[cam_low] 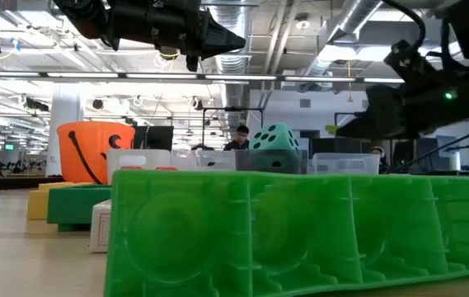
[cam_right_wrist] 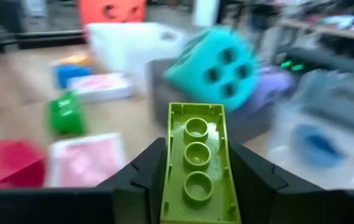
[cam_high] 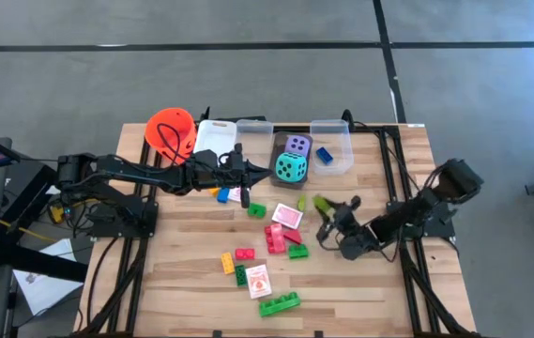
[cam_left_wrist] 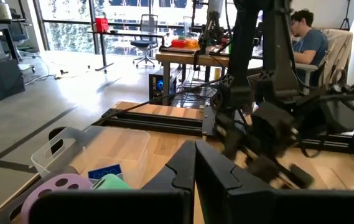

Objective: Pick & Place Toys
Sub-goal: Put the bottom small light green game piece into the right transparent bin, then put the small yellow game piece into the right transparent bin

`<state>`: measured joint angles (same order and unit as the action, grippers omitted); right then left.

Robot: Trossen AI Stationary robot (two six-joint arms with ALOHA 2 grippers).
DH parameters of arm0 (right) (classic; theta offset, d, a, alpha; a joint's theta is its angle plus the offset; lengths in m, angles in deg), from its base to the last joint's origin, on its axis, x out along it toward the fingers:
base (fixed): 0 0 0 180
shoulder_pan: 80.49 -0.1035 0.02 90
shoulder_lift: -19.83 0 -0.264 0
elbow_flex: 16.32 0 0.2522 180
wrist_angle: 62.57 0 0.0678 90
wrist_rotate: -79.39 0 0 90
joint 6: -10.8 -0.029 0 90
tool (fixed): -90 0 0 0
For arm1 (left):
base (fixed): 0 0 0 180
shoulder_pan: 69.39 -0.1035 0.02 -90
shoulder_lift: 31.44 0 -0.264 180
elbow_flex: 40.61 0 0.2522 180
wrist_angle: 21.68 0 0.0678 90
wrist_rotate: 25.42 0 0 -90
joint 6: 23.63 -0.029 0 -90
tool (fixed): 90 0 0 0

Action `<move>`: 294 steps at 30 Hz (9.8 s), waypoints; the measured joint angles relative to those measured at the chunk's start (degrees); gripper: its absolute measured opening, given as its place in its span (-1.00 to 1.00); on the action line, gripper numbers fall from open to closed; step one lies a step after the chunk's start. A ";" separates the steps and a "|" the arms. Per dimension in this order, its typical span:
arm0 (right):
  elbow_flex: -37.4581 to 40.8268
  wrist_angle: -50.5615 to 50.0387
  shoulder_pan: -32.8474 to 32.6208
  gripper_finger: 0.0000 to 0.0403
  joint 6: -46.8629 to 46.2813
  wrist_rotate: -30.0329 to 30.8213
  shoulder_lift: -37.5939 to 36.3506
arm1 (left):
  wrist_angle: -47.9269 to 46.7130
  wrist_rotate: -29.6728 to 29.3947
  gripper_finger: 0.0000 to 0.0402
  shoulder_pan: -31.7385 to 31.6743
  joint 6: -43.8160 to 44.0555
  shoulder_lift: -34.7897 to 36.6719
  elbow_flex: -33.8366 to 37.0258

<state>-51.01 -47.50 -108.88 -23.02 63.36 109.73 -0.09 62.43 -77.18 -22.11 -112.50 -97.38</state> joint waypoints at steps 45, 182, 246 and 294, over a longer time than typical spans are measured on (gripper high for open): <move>-0.20 0.32 40.99 0.37 23.81 -39.66 -18.50 | -0.64 0.00 -1.00 0.00 0.00 0.00 0.00; -4.74 19.21 3.71 0.37 6.77 -24.25 8.34 | -8.11 14.19 0.40 24.57 -22.64 -14.37 17.36; -13.40 22.62 3.03 0.37 10.29 -27.56 21.76 | 14.60 13.19 0.40 34.77 -9.81 -26.50 17.49; -13.40 27.52 2.92 0.37 9.83 -27.63 21.74 | 17.25 2.30 -0.32 37.11 -3.85 -21.88 17.64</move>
<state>-64.41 -19.98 -105.96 -13.19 35.73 131.47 17.16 64.73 -40.07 -25.96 -134.38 -79.74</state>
